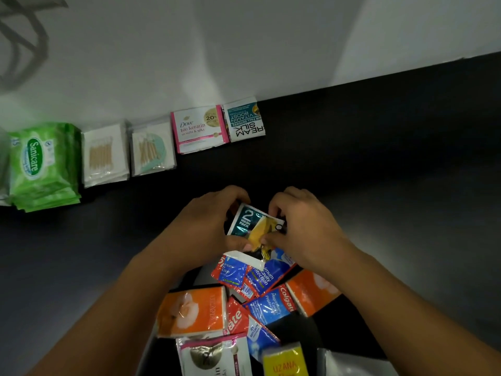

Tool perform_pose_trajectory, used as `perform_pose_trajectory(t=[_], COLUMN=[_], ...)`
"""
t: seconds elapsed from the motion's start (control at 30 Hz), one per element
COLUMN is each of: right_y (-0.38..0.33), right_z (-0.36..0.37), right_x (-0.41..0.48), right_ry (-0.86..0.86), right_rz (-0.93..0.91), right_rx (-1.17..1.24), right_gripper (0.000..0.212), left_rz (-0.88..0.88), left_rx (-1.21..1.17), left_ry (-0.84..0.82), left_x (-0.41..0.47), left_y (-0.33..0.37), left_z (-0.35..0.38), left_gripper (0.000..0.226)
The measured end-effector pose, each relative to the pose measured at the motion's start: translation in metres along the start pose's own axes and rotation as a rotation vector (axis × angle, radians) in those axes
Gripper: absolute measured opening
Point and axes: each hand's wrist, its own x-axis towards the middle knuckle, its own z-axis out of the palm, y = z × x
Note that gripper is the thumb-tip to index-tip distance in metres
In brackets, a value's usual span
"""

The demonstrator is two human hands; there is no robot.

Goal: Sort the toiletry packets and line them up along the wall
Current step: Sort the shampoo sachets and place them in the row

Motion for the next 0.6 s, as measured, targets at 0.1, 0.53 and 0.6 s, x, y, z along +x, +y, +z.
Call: perform_pose_trajectory(t=[0.1, 0.53, 0.6], right_y=[0.001, 0.005, 0.008], right_z=[-0.007, -0.041, -0.041], right_x=[0.005, 0.139, 0.157], right_ry=[-0.005, 0.308, 0.326], right_rz=[0.023, 0.07, 0.069], right_rx=[0.201, 0.491, 0.357], right_gripper=[0.025, 0.043, 0.04], left_rz=[-0.025, -0.144, -0.146], left_rx=[-0.147, -0.451, -0.371], left_ry=[0.055, 0.723, 0.729], left_x=[0.0, 0.11, 0.127], left_y=[0.0, 0.01, 0.003], left_z=[-0.008, -0.057, -0.056], left_gripper=[0.053, 0.058, 0.06])
